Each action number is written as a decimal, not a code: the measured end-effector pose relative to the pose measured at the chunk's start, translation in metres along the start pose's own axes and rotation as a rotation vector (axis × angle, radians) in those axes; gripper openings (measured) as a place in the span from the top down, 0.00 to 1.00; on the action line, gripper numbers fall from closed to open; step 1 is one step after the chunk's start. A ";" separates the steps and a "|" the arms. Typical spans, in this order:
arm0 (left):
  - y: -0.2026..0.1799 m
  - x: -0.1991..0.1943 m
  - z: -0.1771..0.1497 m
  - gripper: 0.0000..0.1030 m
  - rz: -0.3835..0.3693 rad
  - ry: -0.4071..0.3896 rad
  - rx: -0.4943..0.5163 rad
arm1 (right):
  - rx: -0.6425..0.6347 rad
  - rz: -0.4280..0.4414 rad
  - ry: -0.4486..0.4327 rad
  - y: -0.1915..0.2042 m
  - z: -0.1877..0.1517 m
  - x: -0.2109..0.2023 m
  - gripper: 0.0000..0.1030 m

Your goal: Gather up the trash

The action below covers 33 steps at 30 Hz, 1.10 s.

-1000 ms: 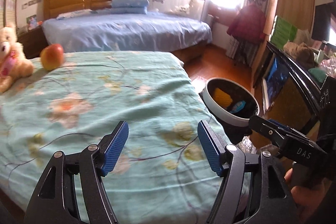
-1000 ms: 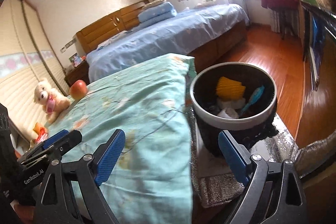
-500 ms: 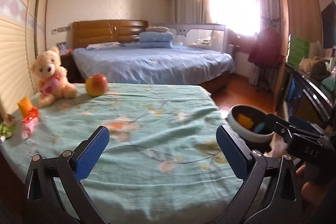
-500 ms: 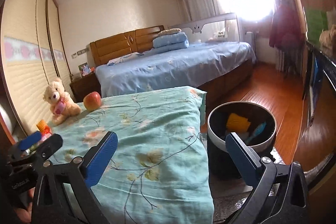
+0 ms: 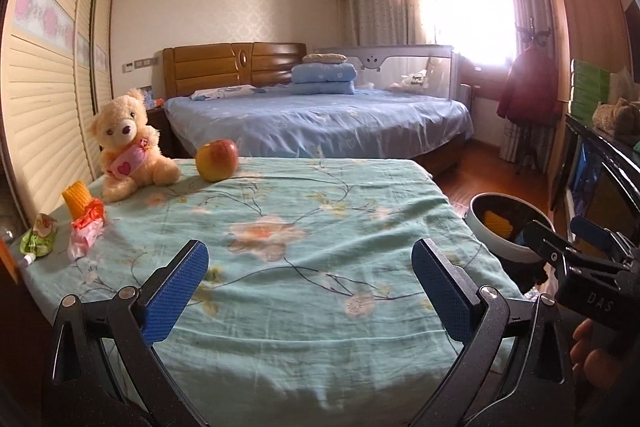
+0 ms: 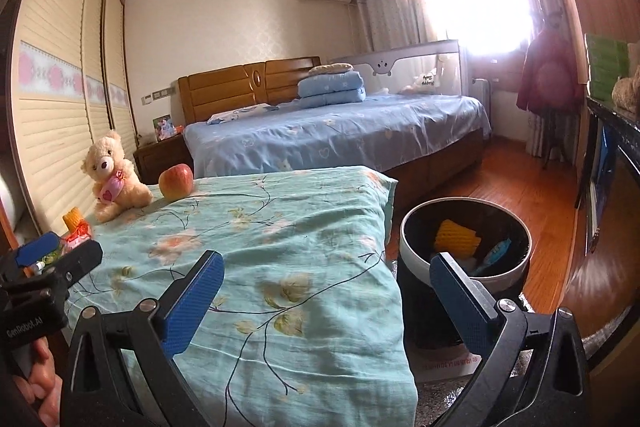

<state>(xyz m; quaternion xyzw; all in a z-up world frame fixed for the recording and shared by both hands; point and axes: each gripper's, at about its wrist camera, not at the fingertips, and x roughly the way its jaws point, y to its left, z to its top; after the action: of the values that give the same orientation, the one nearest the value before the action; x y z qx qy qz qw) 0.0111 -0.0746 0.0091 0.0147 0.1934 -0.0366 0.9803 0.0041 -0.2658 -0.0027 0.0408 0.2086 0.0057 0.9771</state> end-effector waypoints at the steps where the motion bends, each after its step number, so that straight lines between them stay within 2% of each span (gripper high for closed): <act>1: 0.000 -0.001 0.000 0.00 0.003 -0.006 0.001 | -0.001 0.002 -0.001 0.000 0.000 0.000 0.00; 11: -0.001 -0.007 0.002 0.00 0.010 -0.019 -0.003 | -0.009 -0.004 -0.030 0.005 0.002 -0.008 0.00; 33: -0.001 -0.009 0.003 0.00 0.016 -0.021 -0.016 | -0.005 -0.004 -0.029 0.008 0.004 -0.011 0.00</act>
<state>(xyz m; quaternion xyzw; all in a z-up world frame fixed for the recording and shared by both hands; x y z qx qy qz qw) 0.0037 -0.0750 0.0150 0.0082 0.1834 -0.0276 0.9826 -0.0045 -0.2580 0.0065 0.0382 0.1946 0.0036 0.9801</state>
